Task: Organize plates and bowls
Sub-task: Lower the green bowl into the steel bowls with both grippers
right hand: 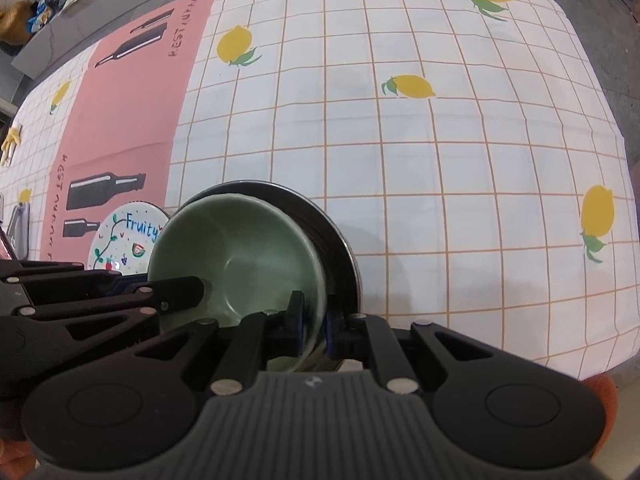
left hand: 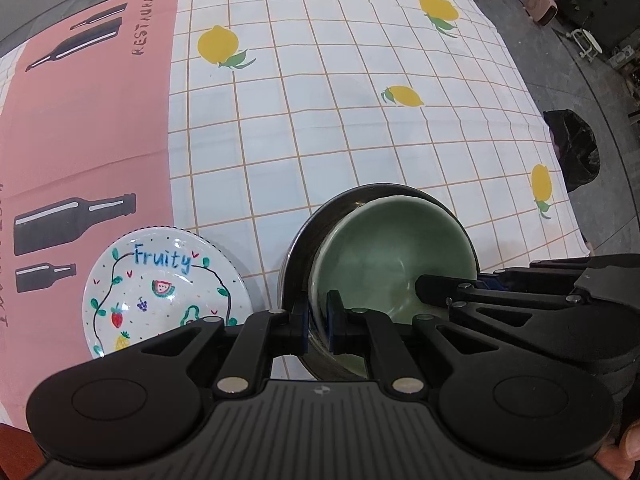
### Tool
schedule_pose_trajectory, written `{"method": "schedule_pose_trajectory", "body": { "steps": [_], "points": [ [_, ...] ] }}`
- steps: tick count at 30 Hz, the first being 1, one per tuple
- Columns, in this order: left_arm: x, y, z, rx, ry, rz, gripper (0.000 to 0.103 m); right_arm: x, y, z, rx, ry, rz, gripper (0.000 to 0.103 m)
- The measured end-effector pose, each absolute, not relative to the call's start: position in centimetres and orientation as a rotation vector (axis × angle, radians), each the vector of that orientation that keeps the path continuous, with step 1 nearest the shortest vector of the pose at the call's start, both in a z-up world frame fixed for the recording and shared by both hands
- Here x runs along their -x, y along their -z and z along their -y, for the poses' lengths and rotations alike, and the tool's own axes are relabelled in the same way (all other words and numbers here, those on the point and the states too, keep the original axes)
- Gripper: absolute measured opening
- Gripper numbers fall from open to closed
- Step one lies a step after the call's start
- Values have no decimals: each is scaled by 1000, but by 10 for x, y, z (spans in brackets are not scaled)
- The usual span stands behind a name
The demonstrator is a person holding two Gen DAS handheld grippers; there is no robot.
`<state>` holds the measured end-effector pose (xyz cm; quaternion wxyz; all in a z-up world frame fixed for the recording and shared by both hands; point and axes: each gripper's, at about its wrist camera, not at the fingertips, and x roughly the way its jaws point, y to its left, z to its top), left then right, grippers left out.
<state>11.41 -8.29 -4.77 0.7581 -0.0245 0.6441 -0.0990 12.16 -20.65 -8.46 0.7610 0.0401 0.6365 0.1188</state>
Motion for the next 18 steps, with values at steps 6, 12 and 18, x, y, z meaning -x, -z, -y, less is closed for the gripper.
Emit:
{"method": "schedule_pose_trajectory", "body": {
  "steps": [6, 12, 18],
  "points": [
    [-117, 51, 82, 59, 214, -1422, 9, -123, 84, 201, -51, -258, -1394, 11],
    [-117, 48, 84, 44, 218, -1409, 13, -123, 76, 201, -38, -261, -1375, 15],
    [-115, 38, 82, 47, 232, -1379, 18, -123, 72, 204, -41, -262, -1367, 15]
  ]
}}
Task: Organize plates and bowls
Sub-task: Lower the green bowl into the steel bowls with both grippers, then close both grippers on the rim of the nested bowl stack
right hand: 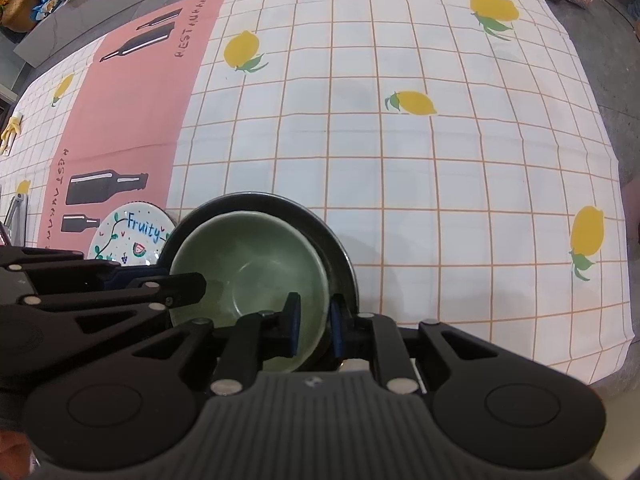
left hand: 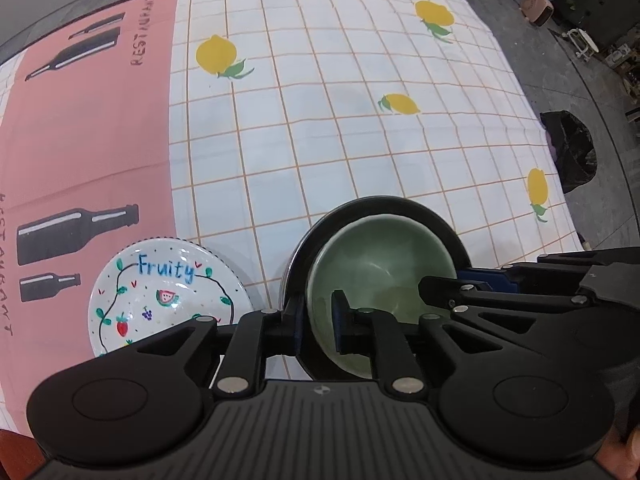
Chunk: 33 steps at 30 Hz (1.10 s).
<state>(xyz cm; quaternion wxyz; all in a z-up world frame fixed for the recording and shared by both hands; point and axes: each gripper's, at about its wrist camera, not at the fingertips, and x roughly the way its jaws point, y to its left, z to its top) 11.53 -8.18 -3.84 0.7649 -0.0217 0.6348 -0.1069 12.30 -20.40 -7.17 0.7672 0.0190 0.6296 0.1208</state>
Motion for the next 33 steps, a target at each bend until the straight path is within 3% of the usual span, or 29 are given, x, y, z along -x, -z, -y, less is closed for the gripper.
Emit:
{"method": "schedule_pose_trajectory", "body": {
  "steps": [2, 3, 6, 8, 14, 19, 26, 33],
  "points": [
    [-113, 32, 82, 37, 246, -1361, 23, -122, 69, 206, -45, -264, -1360, 17],
    [-112, 27, 82, 30, 260, -1347, 27, -121, 67, 207, -49, -269, -1352, 25],
    [-105, 12, 84, -34, 303, -1279, 38, -117, 57, 211, -72, -286, -1323, 32],
    [-102, 5, 81, -41, 324, -1250, 52, -114, 51, 215, -86, -293, -1300, 38],
    [-97, -1, 58, 70, 348, -1172, 67, -107, 48, 235, -172, -279, -1246, 52],
    [-92, 15, 35, 226, 305, -1127, 69, -102, 70, 259, -381, -254, -1248, 58],
    [-82, 56, 16, 436, 249, -1074, 69, -86, 118, 279, -673, -211, -1245, 59],
    [-84, 82, 23, 458, 235, -1076, 69, -78, 143, 275, -740, -195, -1210, 59]
  ]
}}
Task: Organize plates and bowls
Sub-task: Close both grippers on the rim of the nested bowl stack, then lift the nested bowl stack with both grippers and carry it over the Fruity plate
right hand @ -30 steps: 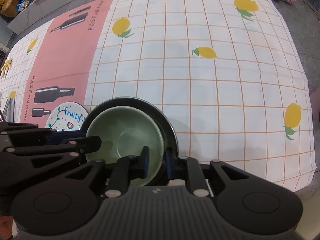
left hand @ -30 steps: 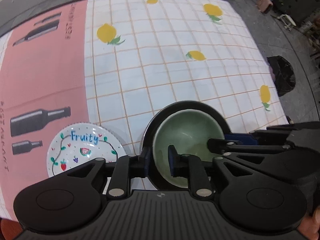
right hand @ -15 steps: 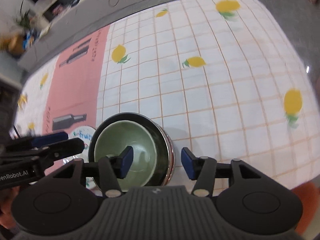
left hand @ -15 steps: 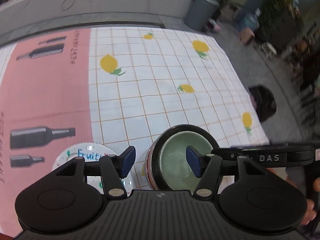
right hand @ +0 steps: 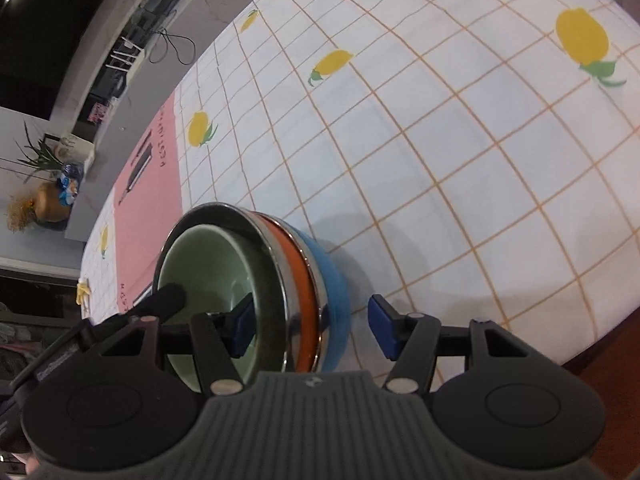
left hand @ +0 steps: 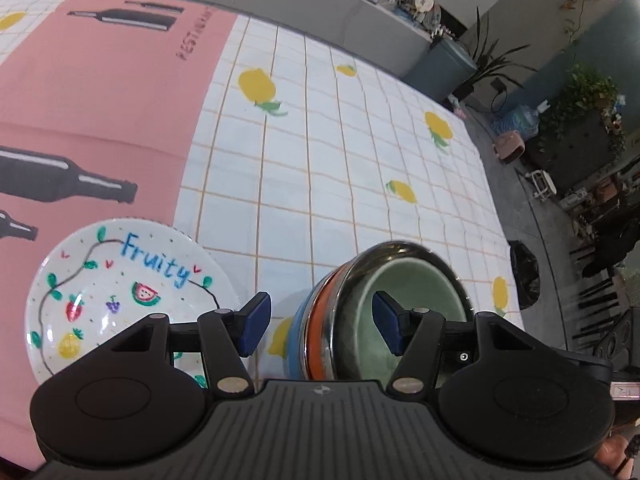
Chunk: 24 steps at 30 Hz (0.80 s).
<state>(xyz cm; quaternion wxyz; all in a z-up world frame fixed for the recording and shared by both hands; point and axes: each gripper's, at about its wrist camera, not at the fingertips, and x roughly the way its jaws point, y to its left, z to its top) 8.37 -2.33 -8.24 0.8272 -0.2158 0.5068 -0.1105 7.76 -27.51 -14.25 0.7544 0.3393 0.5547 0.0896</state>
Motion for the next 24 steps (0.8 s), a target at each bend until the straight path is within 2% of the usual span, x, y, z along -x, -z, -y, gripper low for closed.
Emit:
{"method": "schedule_pose_trajectory", "body": {
  "steps": [6, 9, 24],
  "points": [
    [-88, 98, 29, 459, 225, -1129, 68, -78, 154, 276, -796, -197, -1194, 58],
    [-89, 104, 29, 473, 231, -1157, 65, -79, 154, 278, -813, -211, -1191, 54],
    [-91, 109, 32, 551, 233, -1212, 53, -83, 158, 274, -796, -199, -1213, 49]
  ]
}}
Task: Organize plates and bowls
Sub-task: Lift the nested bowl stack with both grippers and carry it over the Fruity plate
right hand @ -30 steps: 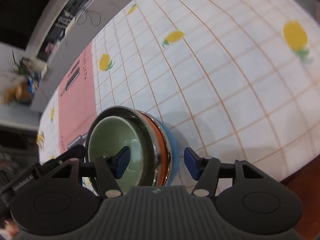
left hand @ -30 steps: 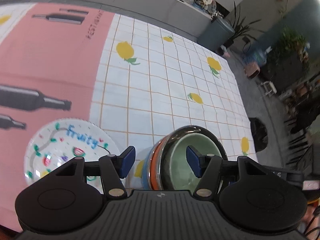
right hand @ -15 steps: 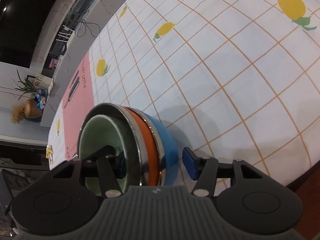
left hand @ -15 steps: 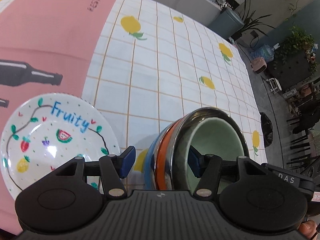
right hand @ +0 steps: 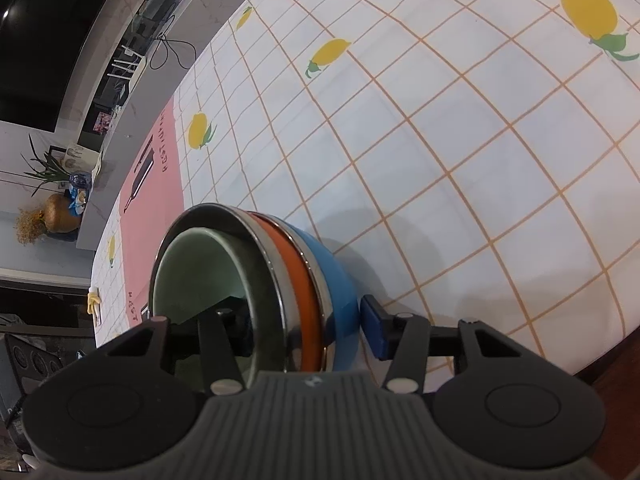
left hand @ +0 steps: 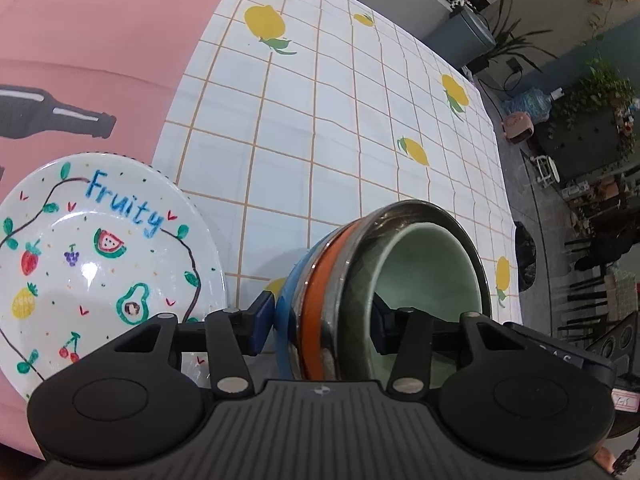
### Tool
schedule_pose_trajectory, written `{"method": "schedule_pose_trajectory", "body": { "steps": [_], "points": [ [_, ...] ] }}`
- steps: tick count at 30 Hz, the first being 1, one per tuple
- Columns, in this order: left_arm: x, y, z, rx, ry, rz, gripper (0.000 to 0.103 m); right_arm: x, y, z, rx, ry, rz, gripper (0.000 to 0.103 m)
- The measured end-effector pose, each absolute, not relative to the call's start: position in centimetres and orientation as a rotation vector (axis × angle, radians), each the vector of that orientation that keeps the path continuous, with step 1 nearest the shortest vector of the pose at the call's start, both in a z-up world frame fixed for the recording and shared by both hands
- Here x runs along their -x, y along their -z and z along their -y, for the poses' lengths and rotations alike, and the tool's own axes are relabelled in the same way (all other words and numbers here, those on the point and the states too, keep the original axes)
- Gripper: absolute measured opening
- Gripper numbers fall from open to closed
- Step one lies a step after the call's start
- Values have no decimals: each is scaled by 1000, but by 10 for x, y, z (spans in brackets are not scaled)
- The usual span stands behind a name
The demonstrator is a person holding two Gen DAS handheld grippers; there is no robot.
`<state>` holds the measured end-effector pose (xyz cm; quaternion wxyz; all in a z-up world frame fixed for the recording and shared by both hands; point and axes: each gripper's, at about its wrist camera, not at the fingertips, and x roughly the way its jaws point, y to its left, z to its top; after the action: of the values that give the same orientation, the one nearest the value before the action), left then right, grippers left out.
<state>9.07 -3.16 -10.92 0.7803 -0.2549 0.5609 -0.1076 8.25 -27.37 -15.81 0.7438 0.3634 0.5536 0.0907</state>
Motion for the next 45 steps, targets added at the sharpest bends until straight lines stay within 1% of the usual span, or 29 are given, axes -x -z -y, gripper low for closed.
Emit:
{"method": "schedule_pose_trajectory", "body": {
  "steps": [6, 15, 27, 36, 45],
  "points": [
    [-89, 106, 34, 549, 217, -1208, 51, -84, 157, 273, -792, -172, -1226, 46],
    [-82, 90, 25, 565, 196, -1180, 51, -85, 145, 265, -775, -183, -1231, 45],
    [-63, 57, -44, 639, 82, -1093, 51, -100, 108, 194, -668, -332, -1246, 45],
    [-49, 64, -97, 729, -9, -1061, 51, -112, 107, 131, -573, -415, -1282, 45],
    [-45, 79, -116, 779, -31, -1070, 51, -117, 116, 108, -517, -427, -1309, 45]
  ]
}}
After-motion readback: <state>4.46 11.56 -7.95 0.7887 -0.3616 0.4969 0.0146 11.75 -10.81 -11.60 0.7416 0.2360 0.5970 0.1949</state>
